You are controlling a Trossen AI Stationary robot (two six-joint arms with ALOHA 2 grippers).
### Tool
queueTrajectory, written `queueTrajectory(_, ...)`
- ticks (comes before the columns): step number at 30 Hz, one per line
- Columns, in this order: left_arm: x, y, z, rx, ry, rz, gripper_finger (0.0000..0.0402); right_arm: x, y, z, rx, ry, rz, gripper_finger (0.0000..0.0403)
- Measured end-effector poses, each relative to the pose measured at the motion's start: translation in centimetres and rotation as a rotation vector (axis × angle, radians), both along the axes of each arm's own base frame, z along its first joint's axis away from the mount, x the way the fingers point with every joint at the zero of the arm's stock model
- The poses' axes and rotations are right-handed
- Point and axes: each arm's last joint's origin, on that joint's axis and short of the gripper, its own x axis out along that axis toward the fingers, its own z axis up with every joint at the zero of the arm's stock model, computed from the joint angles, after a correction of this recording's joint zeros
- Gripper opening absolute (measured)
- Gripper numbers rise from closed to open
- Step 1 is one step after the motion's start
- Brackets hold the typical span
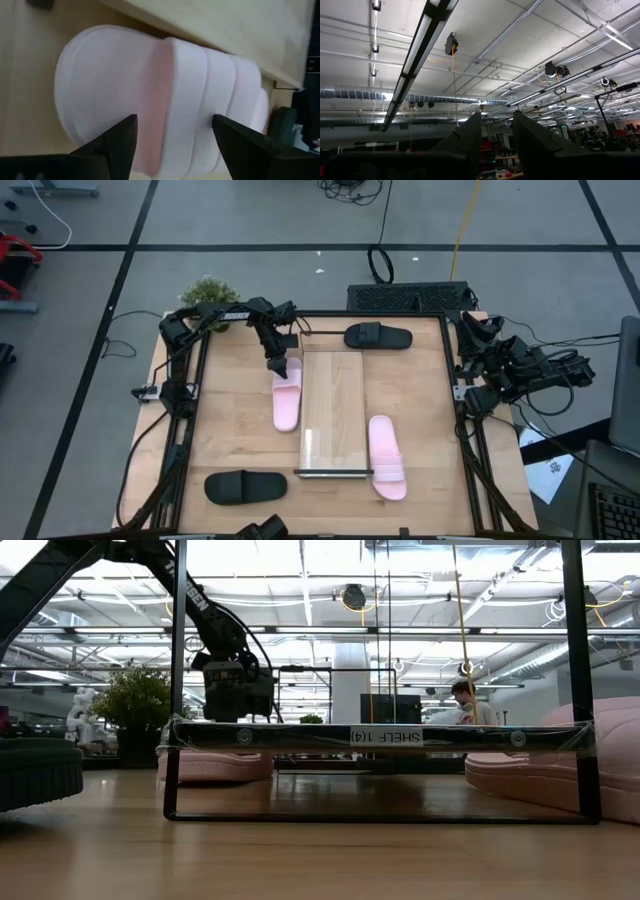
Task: Pick and place slides into the shelf
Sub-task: Put the top pink slipper on the shelf
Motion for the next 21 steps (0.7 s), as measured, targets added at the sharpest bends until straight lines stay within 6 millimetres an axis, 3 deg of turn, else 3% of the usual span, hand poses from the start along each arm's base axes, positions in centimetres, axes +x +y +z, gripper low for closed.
queueTrajectory(21,-0.31,-0.42,0.15,-0.042,-0.034,-0.052,0.0255,-0.04,-0.13,-0.07,0.027,0.021,-0.047,0.0100)
